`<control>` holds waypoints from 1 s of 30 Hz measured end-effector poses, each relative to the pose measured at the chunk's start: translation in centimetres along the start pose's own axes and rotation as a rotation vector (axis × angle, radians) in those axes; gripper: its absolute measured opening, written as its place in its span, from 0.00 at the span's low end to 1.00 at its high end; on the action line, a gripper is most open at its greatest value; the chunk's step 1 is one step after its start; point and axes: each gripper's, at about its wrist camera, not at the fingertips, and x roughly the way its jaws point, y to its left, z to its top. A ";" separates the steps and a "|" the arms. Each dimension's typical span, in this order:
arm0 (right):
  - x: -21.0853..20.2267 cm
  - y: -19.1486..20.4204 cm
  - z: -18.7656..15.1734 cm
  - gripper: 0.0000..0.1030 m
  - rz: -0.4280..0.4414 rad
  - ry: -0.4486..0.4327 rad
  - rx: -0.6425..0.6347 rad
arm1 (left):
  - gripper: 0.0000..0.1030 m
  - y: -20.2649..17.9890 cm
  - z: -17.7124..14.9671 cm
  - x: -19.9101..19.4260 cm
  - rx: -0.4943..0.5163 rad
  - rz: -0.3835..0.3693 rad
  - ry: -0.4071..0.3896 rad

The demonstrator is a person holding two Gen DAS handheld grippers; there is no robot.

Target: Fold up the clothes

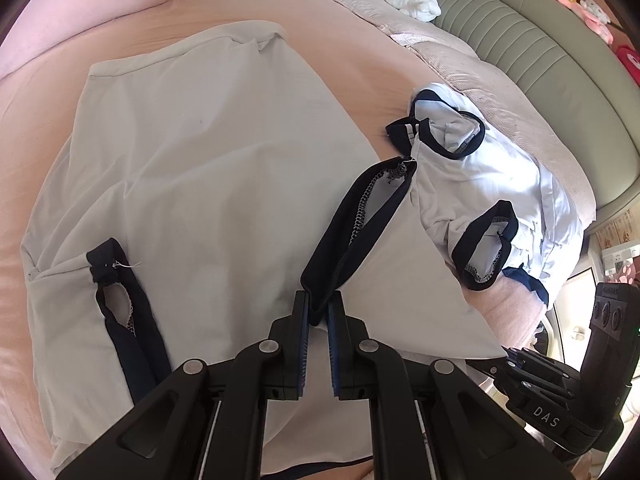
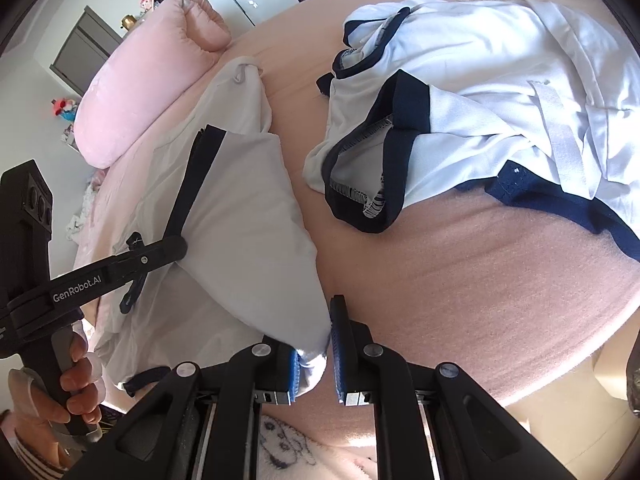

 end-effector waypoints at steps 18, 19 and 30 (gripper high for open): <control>-1.3 1.5 -0.7 0.11 -0.095 0.080 -0.084 | 0.07 4.0 -1.1 -2.7 -0.110 -0.108 -0.032; -1.6 1.7 -0.7 0.11 -0.095 0.084 -0.086 | 0.07 4.2 -0.9 -2.9 -0.135 -0.148 -0.026; -4.4 3.3 1.7 0.50 -0.072 0.029 -0.051 | 0.63 2.7 1.1 -4.8 -0.153 -0.206 -0.049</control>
